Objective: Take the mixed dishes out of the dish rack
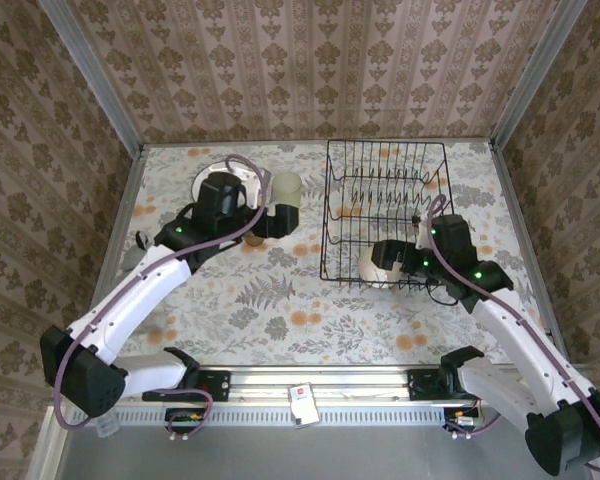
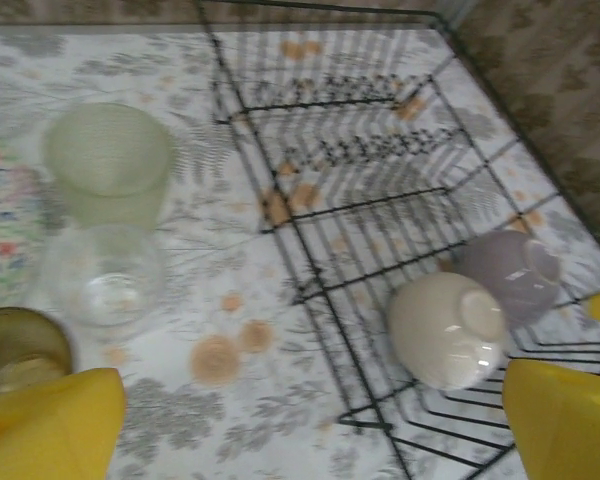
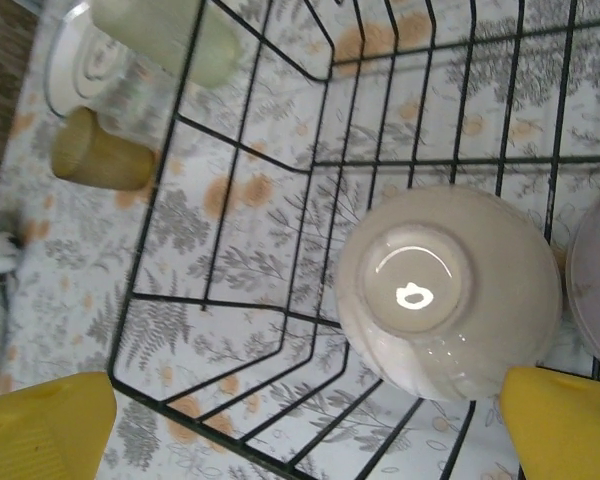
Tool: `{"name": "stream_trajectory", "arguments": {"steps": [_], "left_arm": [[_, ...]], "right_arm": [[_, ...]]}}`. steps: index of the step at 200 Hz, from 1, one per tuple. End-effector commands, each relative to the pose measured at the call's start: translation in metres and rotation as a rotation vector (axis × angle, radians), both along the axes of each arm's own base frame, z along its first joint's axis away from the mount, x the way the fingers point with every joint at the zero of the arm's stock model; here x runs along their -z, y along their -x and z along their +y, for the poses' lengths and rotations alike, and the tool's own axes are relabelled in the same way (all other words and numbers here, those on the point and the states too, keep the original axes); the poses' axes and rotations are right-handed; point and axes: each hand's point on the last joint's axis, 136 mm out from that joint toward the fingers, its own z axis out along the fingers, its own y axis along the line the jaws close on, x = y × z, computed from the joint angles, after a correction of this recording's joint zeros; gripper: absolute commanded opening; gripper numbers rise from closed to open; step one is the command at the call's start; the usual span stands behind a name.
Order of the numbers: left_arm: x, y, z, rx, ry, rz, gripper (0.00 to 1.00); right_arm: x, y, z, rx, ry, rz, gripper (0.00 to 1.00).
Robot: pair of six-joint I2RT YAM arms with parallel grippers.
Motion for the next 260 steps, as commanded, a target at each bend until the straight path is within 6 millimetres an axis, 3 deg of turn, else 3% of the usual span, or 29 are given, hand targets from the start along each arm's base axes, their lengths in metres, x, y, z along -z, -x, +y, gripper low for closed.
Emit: {"name": "stream_trajectory", "arguments": {"steps": [1,45,101,145,191,224,260], "left_arm": [[-0.002,0.010,-0.029,0.078,0.081,0.008,0.90],[0.053,0.025,-0.074,0.181,-0.077,0.113,0.83],[0.111,0.033,-0.099,0.203,-0.270,0.216,0.74],[0.131,0.029,-0.096,0.151,-0.316,0.251,0.67],[0.145,0.032,-0.102,0.167,-0.316,0.283,0.52],[0.153,0.033,-0.105,0.166,-0.310,0.308,0.35],[0.158,0.037,-0.107,0.171,-0.299,0.330,0.16]], "right_arm": [[0.020,0.001,-0.007,0.036,0.113,0.052,1.00],[0.045,-0.004,-0.010,0.062,0.282,0.092,1.00],[0.069,-0.010,-0.009,0.061,0.329,0.145,1.00],[0.077,-0.016,-0.001,0.045,0.332,0.155,1.00],[0.082,-0.023,0.005,0.029,0.347,0.173,0.98],[0.089,-0.027,0.006,0.028,0.366,0.192,0.99],[0.091,-0.034,0.004,0.041,0.389,0.193,0.92]]}}
